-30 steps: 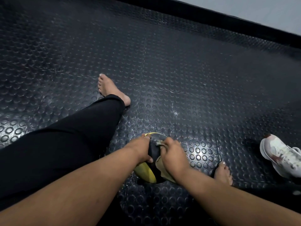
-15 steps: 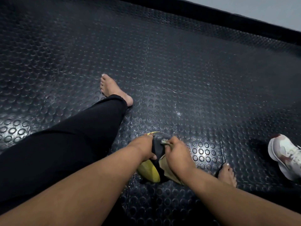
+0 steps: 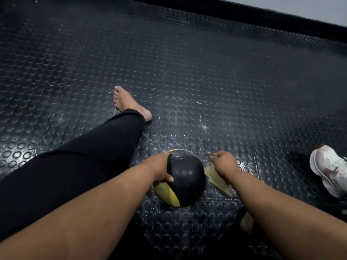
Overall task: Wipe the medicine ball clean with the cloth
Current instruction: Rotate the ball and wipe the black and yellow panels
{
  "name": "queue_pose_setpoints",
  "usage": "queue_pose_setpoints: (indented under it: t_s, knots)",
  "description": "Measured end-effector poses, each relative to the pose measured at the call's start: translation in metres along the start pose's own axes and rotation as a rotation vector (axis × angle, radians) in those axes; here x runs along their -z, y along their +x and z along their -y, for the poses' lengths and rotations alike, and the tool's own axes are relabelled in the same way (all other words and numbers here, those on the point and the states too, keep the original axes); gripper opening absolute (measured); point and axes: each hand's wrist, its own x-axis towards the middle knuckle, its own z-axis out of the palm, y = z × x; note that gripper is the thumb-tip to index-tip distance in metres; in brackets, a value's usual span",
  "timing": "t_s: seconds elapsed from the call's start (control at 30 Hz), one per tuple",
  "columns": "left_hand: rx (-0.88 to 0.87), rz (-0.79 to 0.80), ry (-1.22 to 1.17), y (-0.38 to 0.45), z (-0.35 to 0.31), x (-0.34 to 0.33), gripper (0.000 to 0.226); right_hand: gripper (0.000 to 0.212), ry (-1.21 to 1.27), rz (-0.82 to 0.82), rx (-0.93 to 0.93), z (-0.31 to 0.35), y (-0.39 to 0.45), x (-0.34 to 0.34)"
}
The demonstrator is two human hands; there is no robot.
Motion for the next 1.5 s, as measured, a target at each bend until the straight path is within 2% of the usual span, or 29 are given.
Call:
queue_pose_setpoints:
  t_s: [0.1,0.2,0.27,0.33,0.4,0.47,0.53,0.6,0.73,0.83,1.0,1.13,1.37,1.43,1.5]
  knots:
    - [-0.022,0.006,-0.002,-0.003,0.001,-0.001,0.093,0.016,0.138,-0.137,0.120,0.009,-0.023,-0.011]
    - [-0.074,-0.013,0.019,-0.005,-0.005,-0.010,0.091,0.018,0.123,-0.182,0.260,0.018,-0.036,-0.036]
    - [-0.055,-0.064,-0.012,-0.008,-0.014,-0.024,0.082,0.015,0.190,-0.167,0.252,0.022,-0.038,-0.049]
    - [0.041,-0.121,-0.114,-0.011,-0.023,-0.038,0.081,0.007,0.283,-0.066,0.203,0.024,-0.037,-0.050]
    - [0.140,-0.142,-0.162,-0.014,-0.025,-0.046,0.094,0.013,0.457,0.056,0.112,0.026,-0.035,-0.046]
    - [0.191,-0.167,-0.162,-0.017,-0.020,-0.046,0.104,0.013,0.522,0.002,0.013,0.020,-0.028,-0.039]
    - [0.187,-0.229,-0.207,-0.018,-0.013,-0.039,0.099,0.010,0.395,-0.110,-0.061,0.008,-0.023,-0.029]
    - [0.180,-0.260,-0.228,-0.018,-0.009,-0.033,0.089,0.014,0.302,-0.140,-0.049,0.000,-0.022,-0.025]
    - [0.161,-0.264,-0.153,-0.017,-0.013,-0.032,0.088,0.022,0.177,-0.109,0.254,0.020,-0.031,-0.038]
    - [0.146,-0.245,-0.134,-0.016,-0.016,-0.033,0.093,0.022,0.086,-0.033,0.320,0.034,-0.042,-0.048]
    - [0.111,-0.228,-0.066,-0.012,-0.018,-0.035,0.098,0.021,0.046,-0.041,0.194,0.040,-0.024,-0.044]
    - [0.070,-0.207,0.016,-0.007,-0.019,-0.043,0.104,0.019,-0.037,0.063,0.037,0.033,-0.003,-0.033]
    - [0.096,-0.176,0.000,0.002,-0.013,-0.042,0.100,0.011,0.043,-0.043,0.128,0.041,-0.042,-0.042]
    - [0.060,-0.206,-0.001,-0.004,-0.021,-0.040,0.104,0.014,0.038,-0.034,0.083,0.040,-0.037,-0.040]
    - [0.137,-0.123,0.022,-0.025,-0.042,-0.033,0.108,0.016,0.001,0.004,0.020,0.037,-0.023,-0.035]
